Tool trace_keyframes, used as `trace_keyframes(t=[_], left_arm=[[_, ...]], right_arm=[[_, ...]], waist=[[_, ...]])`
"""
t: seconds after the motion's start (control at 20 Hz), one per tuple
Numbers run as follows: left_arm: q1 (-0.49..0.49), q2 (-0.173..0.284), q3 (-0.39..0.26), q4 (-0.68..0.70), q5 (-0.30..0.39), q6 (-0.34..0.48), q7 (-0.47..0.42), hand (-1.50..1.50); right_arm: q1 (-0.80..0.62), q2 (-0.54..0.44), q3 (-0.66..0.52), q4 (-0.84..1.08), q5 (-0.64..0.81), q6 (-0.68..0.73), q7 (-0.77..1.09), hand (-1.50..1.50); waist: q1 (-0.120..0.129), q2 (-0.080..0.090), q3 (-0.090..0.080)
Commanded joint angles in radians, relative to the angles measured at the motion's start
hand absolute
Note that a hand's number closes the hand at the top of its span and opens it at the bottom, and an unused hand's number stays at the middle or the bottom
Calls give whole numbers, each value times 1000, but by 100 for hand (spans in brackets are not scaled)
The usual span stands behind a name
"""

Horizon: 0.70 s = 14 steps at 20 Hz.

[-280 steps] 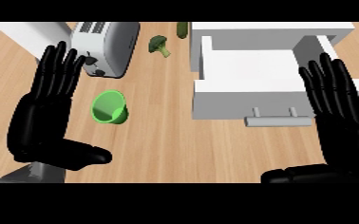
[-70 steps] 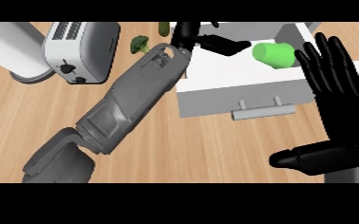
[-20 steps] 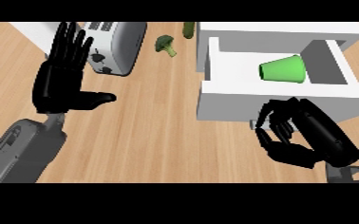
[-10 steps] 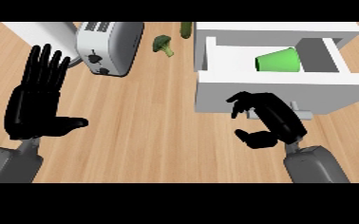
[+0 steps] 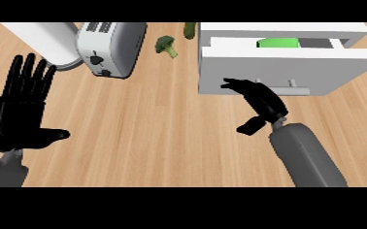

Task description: Pick up the cup, place it into the drawer and close the drawer

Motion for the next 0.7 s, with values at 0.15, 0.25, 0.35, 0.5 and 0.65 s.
trace_keyframes(t=[0.15, 0.25, 0.35, 0.5, 0.65], left_arm=[[-14, -38, 33, 66, -19, -86, -20, -150], [71, 23, 98, 48, 26, -189, -32, -150], [51, 11, 92, 14, 9, -135, 13, -150], [23, -32, 71, 108, -19, -176, -38, -150], [45, -43, 43, 34, -44, -146, -34, -150]], right_arm=[[-247, 4, -115, 422, -10, -49, -149, -150], [-276, 15, -138, 454, -27, -35, -134, -150], [-348, -9, -174, 557, -37, -38, -202, -150], [-405, -54, -195, 652, -31, -36, -250, -150], [-449, -67, -214, 726, -30, -42, -251, -150]], waist=[[12, 8, 0], [18, 6, 0], [18, 6, 1], [25, 15, 1], [57, 23, 2]])
